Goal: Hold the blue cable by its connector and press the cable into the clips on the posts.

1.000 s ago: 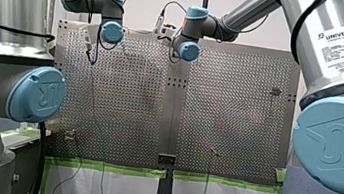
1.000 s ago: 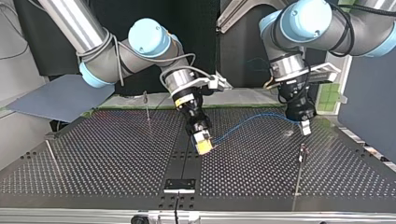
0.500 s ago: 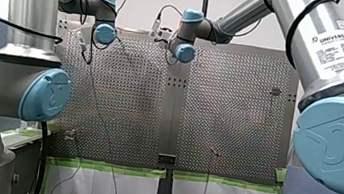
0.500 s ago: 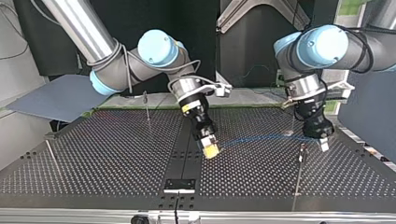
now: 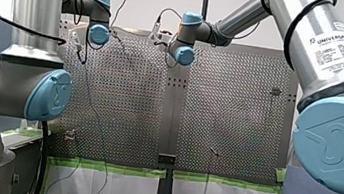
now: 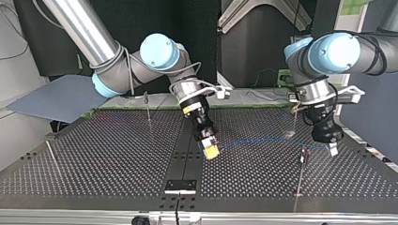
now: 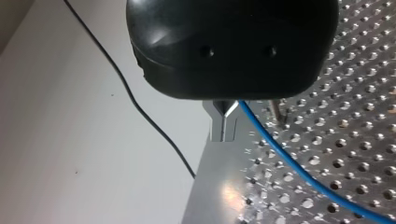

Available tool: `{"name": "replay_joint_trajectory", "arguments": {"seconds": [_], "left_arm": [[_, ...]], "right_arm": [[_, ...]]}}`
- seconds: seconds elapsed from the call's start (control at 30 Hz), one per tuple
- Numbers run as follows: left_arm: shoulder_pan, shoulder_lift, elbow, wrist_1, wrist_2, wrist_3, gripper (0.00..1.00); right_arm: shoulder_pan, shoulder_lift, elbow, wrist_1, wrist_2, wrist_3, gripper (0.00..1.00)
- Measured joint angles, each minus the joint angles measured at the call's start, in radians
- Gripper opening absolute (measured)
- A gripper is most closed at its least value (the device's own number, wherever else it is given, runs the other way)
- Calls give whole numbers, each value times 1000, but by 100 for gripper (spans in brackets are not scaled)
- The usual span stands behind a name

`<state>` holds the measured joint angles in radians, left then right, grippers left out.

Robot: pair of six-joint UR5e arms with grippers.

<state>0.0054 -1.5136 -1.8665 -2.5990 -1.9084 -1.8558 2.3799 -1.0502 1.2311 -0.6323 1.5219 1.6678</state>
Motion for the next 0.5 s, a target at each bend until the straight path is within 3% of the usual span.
{"name": "replay_joint_trajectory", "arguments": {"seconds": [0.5], "left_arm": [[2, -21, 0, 12, 10, 1, 0]], "right_arm": [[-7, 22, 0, 10, 9, -14, 0]]}}
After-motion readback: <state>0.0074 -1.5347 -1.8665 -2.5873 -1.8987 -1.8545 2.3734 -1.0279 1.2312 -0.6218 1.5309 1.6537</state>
